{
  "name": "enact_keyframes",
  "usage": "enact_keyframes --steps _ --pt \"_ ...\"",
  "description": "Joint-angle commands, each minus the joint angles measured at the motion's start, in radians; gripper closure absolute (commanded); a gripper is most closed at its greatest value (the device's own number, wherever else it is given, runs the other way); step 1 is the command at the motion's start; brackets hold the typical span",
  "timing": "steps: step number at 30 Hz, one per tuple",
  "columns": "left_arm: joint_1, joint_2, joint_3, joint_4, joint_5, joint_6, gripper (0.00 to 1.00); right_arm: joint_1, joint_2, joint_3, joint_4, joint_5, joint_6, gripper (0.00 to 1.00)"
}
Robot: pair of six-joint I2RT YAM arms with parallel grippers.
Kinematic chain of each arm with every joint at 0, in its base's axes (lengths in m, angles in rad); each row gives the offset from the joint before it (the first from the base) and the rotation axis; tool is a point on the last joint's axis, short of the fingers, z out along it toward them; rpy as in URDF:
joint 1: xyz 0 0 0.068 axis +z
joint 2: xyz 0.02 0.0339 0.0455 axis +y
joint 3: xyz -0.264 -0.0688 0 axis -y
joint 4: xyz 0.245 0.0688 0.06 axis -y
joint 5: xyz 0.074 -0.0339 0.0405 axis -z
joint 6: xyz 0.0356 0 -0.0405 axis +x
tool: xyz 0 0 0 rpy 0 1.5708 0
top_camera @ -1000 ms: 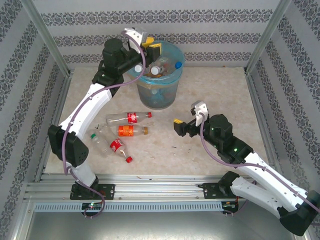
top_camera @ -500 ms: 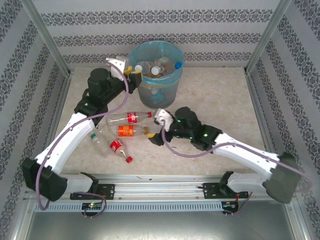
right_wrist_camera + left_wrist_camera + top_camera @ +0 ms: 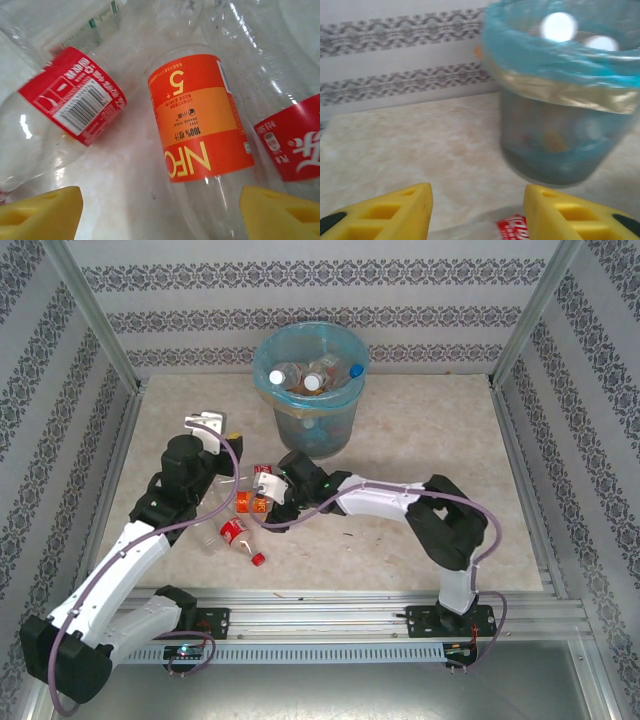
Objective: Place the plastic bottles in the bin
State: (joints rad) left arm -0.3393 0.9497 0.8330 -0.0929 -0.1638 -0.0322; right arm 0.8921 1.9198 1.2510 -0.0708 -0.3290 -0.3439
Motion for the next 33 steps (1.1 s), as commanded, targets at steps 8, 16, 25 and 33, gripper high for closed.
enact_keyframes --steps 8,16,25,33 --pt "0.176 -0.059 -0.057 0.138 -0.058 -0.039 0.46 -0.007 0.150 0.138 -0.038 0.069 -0.058 0.16" --pt "0.183 -0.063 -0.069 0.145 -0.018 -0.038 0.46 -0.006 0.198 0.172 -0.055 0.108 -0.058 0.18" --pt "0.183 -0.065 -0.062 0.130 0.023 -0.037 0.43 -0.006 0.163 0.148 -0.103 0.133 -0.072 0.36" --pt "0.185 -0.101 -0.090 0.172 0.179 -0.021 0.34 -0.007 -0.024 -0.027 -0.076 0.179 -0.031 0.47"
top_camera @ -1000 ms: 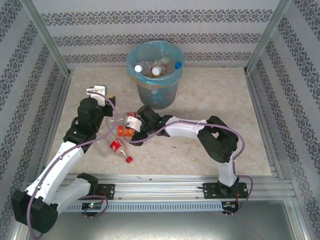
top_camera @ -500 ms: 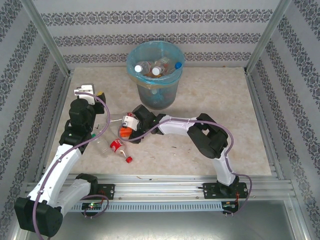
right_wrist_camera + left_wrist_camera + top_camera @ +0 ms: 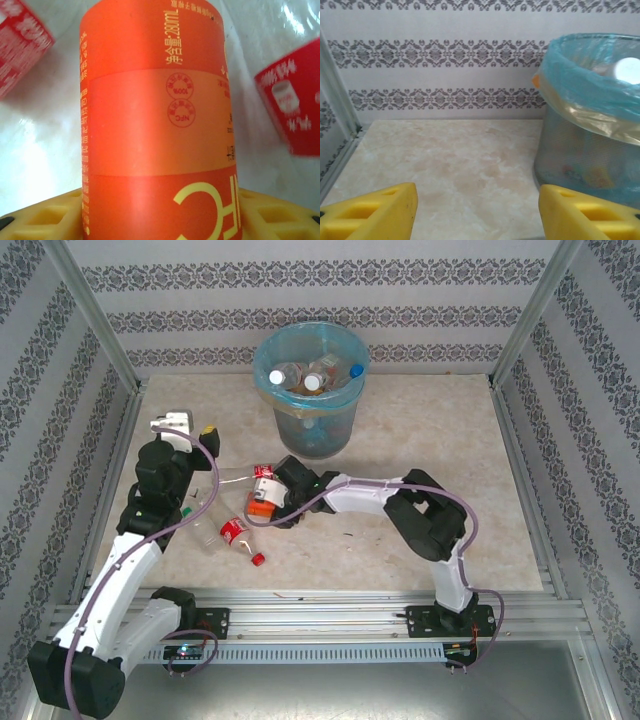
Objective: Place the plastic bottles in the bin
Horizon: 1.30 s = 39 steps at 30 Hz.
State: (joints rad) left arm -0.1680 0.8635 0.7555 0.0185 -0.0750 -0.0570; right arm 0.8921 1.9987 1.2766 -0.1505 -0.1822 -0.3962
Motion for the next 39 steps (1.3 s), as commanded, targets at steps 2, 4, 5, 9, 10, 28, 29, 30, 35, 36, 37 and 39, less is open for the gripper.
enact_keyframes --steps 2,4,5,9,10,28,29,30,35,36,37,39 --pt "0.013 -0.001 -0.007 0.070 0.163 -0.013 0.31 -0.007 -0.165 -0.104 0.020 0.045 0.041 0.49" --pt "0.013 0.019 0.003 0.080 0.257 -0.038 0.21 -0.007 -0.232 -0.162 0.060 0.063 0.064 0.50" --pt "0.013 0.031 0.007 0.088 0.314 -0.053 0.20 -0.007 -0.275 -0.198 0.089 0.068 0.073 0.50" --pt "0.012 0.082 0.002 0.195 0.550 -0.125 0.18 -0.017 -0.439 -0.314 0.219 0.050 0.111 0.52" --pt "0.012 0.100 0.001 0.227 0.619 -0.144 0.18 -0.027 -0.476 -0.337 0.253 0.023 0.129 0.52" --pt "-0.049 0.311 0.018 0.625 1.065 -0.541 0.18 -0.115 -0.683 -0.335 0.493 -0.157 0.289 0.54" --pt "-0.055 0.316 0.019 0.633 1.072 -0.551 0.19 -0.114 -0.684 -0.338 0.497 -0.155 0.289 0.54" --pt "-0.059 0.321 0.020 0.642 1.076 -0.565 0.19 -0.113 -0.685 -0.341 0.502 -0.155 0.291 0.54" --pt "-0.066 0.342 0.015 0.753 1.104 -0.657 0.16 -0.108 -0.686 -0.349 0.511 -0.157 0.298 0.54" --pt "-0.067 0.347 0.016 0.771 1.111 -0.673 0.15 -0.107 -0.687 -0.350 0.514 -0.154 0.301 0.54" --pt "-0.066 0.352 0.017 0.781 1.115 -0.684 0.14 -0.106 -0.689 -0.351 0.517 -0.149 0.302 0.54" --pt "-0.067 0.355 0.014 0.784 1.110 -0.686 0.10 -0.105 -0.692 -0.350 0.518 -0.136 0.307 0.53"
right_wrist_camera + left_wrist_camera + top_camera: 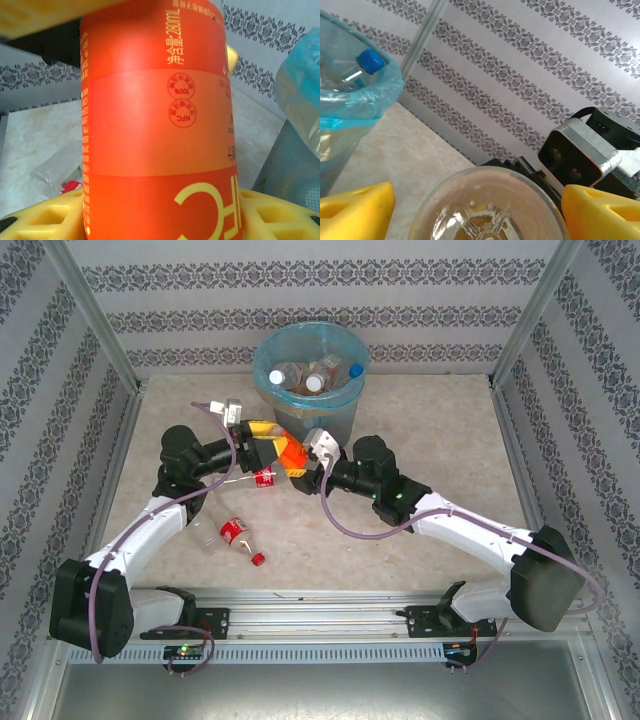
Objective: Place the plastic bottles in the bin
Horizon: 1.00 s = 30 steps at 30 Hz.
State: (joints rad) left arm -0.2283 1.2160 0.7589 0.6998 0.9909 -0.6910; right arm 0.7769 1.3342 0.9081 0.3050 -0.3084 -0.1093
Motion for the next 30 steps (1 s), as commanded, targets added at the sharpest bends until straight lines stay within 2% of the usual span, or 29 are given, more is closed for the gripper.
enact_keyframes --steps 1,4,9,12,14,16,19,21,25,30 --pt "-0.006 0.002 0.010 0.098 0.038 -0.049 0.10 0.009 -0.029 0.020 0.063 -0.010 0.020 0.54" --pt "-0.007 0.000 0.013 0.098 0.040 -0.049 0.15 0.010 -0.036 0.028 0.057 -0.026 0.020 0.54" --pt "-0.007 -0.011 0.007 0.139 0.022 -0.074 0.39 0.019 -0.050 0.020 0.057 -0.023 0.019 0.52" --pt "-0.006 -0.016 0.009 0.173 0.014 -0.102 0.49 0.026 -0.048 0.018 0.057 -0.018 0.019 0.50" --pt "-0.007 -0.019 0.009 0.193 0.008 -0.116 0.58 0.033 -0.047 0.021 0.054 -0.009 0.016 0.43" --pt "-0.008 -0.021 0.015 0.194 -0.001 -0.116 0.66 0.046 -0.049 0.020 0.055 0.023 0.008 0.31" --pt "-0.006 -0.018 0.027 0.182 -0.024 -0.100 0.71 0.066 -0.064 0.014 0.046 0.100 -0.021 0.15" --pt "-0.007 -0.012 0.040 0.156 -0.053 -0.091 0.82 0.070 -0.087 0.000 0.033 0.142 -0.031 0.10" --pt "-0.007 0.010 0.098 0.075 -0.098 -0.061 0.99 0.071 -0.156 -0.062 0.036 0.237 -0.047 0.06" --pt "-0.007 0.035 0.174 -0.025 -0.203 -0.007 1.00 0.070 -0.244 -0.115 0.001 0.371 -0.088 0.04"
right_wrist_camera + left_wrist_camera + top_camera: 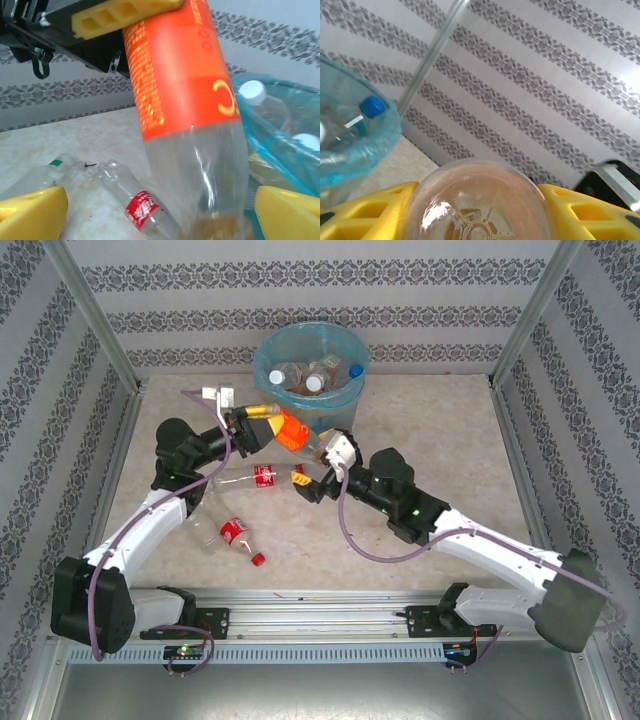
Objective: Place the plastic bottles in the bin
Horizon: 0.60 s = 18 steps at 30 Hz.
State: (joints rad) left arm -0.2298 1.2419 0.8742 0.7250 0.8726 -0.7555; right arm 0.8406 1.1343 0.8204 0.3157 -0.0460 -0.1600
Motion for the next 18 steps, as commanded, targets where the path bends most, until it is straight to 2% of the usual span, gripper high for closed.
enact_keyframes --steps 1,11,14,18 --pt "-0.006 0.013 0.077 -0.064 -0.105 0.070 1.00 0.005 -0.065 -0.038 -0.015 0.132 -0.046 0.04" --pt "-0.023 0.102 0.274 -0.150 -0.284 0.179 1.00 -0.007 -0.289 -0.171 -0.026 0.277 -0.046 0.03" --pt "-0.043 0.138 0.350 -0.221 -0.353 0.255 1.00 -0.013 -0.353 -0.208 -0.042 0.329 -0.025 0.03" --pt "-0.090 0.190 0.434 -0.315 -0.443 0.422 1.00 -0.028 -0.431 -0.241 -0.078 0.422 0.012 0.03"
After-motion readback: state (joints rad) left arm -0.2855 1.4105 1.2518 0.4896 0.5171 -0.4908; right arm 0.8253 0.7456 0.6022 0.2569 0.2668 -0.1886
